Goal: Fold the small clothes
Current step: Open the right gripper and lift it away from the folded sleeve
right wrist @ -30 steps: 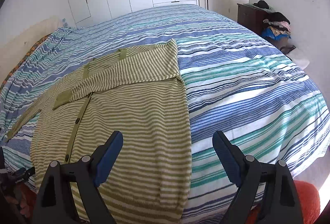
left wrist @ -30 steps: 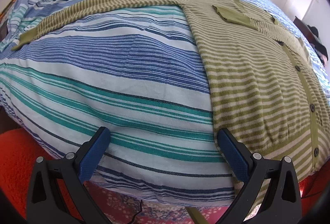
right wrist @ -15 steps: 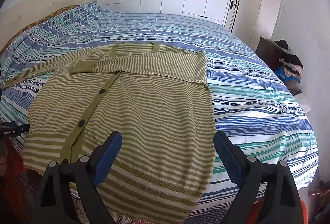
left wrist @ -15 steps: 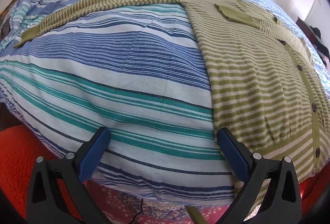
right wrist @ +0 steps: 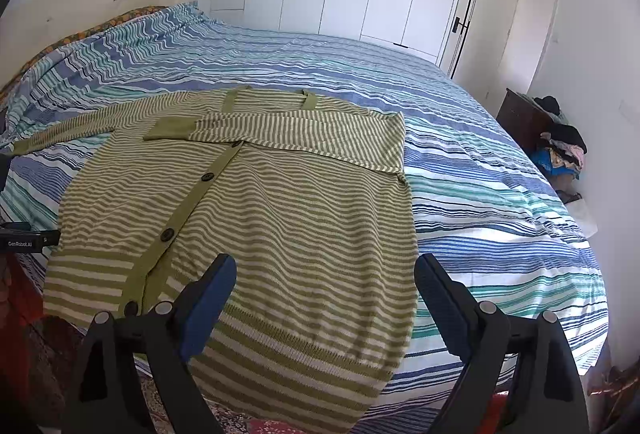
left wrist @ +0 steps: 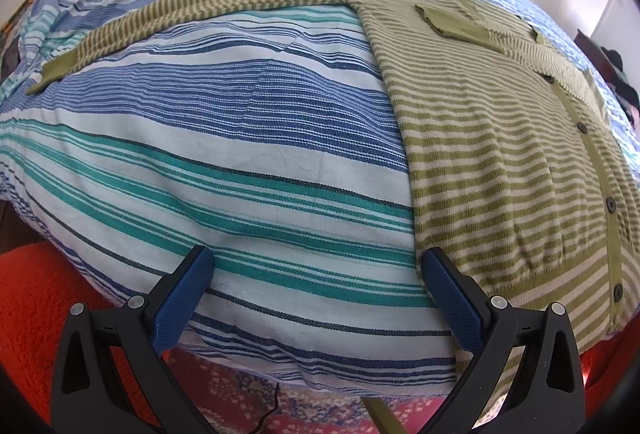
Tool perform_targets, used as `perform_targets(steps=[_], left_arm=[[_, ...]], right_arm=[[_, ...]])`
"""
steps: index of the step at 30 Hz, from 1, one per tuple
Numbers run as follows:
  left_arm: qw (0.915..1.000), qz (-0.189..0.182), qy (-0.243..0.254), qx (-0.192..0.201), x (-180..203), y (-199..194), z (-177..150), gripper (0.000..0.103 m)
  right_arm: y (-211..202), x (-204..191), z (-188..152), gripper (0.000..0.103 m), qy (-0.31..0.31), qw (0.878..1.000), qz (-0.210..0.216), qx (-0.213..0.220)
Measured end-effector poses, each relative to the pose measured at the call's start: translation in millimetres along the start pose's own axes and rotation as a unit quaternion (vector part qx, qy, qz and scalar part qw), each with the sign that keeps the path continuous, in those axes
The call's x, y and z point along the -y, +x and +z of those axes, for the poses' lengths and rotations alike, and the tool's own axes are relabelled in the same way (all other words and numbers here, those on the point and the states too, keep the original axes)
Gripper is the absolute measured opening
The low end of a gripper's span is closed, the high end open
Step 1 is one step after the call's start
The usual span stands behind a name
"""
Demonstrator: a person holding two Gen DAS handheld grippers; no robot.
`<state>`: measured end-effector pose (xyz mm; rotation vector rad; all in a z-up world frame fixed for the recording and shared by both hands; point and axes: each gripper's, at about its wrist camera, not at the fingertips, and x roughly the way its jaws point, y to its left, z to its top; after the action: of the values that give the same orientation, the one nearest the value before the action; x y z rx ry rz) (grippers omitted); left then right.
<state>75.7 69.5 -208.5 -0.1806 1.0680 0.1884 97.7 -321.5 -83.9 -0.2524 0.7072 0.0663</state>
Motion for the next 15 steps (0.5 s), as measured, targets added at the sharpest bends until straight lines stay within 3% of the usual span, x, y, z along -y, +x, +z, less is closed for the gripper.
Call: perform_targets(steps=[15], left_arm=[[1.0, 0.004, 0.001, -0.002, 1, 1, 0, 0.103]], right_arm=[[4, -19, -2, 0.09, -0.044, 0.999, 0.006, -0.003]])
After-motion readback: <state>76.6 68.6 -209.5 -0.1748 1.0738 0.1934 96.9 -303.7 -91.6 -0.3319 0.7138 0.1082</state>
